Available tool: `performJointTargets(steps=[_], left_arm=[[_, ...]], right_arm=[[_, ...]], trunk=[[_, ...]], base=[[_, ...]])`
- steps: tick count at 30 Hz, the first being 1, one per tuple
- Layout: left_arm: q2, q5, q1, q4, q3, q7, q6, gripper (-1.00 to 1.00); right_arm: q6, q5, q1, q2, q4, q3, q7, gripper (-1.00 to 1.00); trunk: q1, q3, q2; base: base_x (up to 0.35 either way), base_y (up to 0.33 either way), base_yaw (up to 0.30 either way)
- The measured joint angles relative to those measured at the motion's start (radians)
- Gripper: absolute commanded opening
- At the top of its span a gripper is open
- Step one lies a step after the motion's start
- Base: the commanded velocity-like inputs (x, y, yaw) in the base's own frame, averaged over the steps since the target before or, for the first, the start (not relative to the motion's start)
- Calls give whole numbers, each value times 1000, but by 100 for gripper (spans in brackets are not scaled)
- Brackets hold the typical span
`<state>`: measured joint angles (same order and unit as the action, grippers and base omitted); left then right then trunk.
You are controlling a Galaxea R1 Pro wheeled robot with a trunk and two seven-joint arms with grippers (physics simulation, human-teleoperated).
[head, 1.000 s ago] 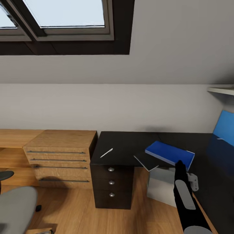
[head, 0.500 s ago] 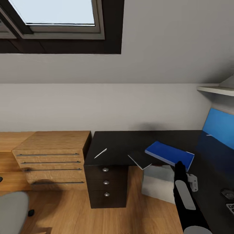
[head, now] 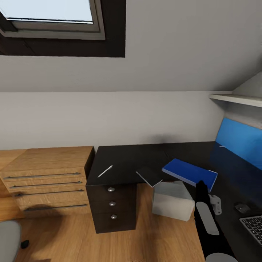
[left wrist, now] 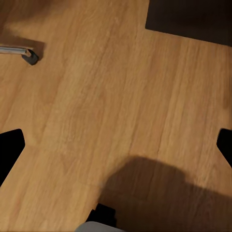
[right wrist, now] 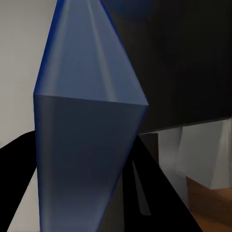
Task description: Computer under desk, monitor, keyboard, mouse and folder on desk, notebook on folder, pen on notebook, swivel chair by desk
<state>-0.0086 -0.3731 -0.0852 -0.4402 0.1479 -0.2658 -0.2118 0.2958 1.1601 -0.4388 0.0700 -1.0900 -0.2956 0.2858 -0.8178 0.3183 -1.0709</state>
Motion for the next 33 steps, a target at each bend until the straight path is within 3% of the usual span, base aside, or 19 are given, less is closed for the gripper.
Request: performJointTargets(steps=[19,33], left_arm=[[0,0,0,0,0,0,0,100],[2,0,0,0,0,-1,-1,100]], right_arm=[[0,0,0,0,0,-1,0,-100],[-2,1,1,0,-1,0,-1,-100]], trunk=[[0,21,0],[0,27,0]], base=[[0,0,-147],[225,-157,-31]])
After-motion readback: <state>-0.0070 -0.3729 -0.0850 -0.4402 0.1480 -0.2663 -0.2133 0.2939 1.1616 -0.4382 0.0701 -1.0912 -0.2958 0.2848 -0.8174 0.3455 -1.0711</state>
